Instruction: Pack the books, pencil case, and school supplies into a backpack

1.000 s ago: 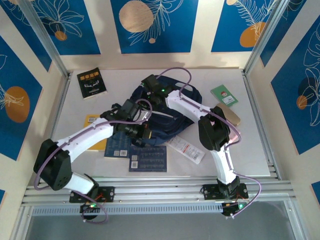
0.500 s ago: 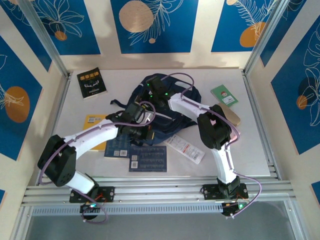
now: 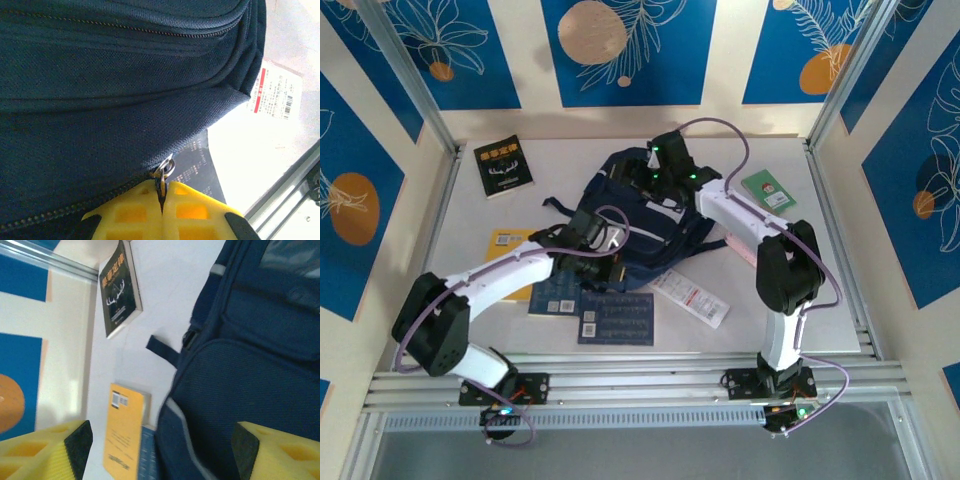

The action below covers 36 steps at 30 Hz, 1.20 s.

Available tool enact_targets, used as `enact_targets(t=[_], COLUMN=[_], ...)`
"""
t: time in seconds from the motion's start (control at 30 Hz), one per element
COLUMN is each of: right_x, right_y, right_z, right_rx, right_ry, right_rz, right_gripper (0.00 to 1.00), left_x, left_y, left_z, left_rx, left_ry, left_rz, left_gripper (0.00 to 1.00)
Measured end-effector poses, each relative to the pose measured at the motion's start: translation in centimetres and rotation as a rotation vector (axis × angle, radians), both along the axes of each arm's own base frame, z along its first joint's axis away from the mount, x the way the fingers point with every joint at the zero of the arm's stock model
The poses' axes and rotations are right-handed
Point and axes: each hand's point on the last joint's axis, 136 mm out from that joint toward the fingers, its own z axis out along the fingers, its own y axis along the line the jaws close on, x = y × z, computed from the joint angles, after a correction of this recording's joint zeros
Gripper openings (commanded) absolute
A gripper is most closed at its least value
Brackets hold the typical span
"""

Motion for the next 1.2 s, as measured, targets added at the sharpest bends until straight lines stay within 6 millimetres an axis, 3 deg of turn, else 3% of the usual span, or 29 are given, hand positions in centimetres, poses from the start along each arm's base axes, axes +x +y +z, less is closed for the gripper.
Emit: enact_targets(t=[0.17,0.43,0.57,0.7,0.87,1.0,1.2], right_x=[-0.6,-4.4,-4.4,-5.5,-6.5,-7.5,-9.5], right_y=[-2.0,0.8,4.0,6.0,6.1,6.2,7.1], right_z=[-1.4,-1.3,-1.6,-4.4,-7.3,-9.1,-9.5], right_rx=[-0.058,-0.071,-0.120,-0.165,-0.207,-0.243,-0.223], right_ry=[-0.019,-0.048,-0.086,-0.052,0.016,0.048,0.061], right_rz=[0.141,0.405,0.514,0.593,0.647,0.699,0.784], right_gripper=[0.75,0.70,0.67,0.68,0.68,0.62,0.49], left_x=[1.6,2.9,2.5,1.4,0.0,-0.2,-0.2], left_y=[3.3,5.4,6.7,7.8,8.9,9.2,9.2], left_z=[2.1,5.5,5.0,3.6,1.9,1.6,1.6], left_rx=[-0.020,-0.006,0.008,0.028,0.047,0.050,0.050], left_ry=[-0.018,-0.076,-0.069,-0.044,-0.009,-0.003,-0.002], left_rz=[0.088,0.108,0.124,0.138,0.155,0.162,0.162], left_gripper=[0.00,0.00,0.00,0.00,0.00,0.00,0.00])
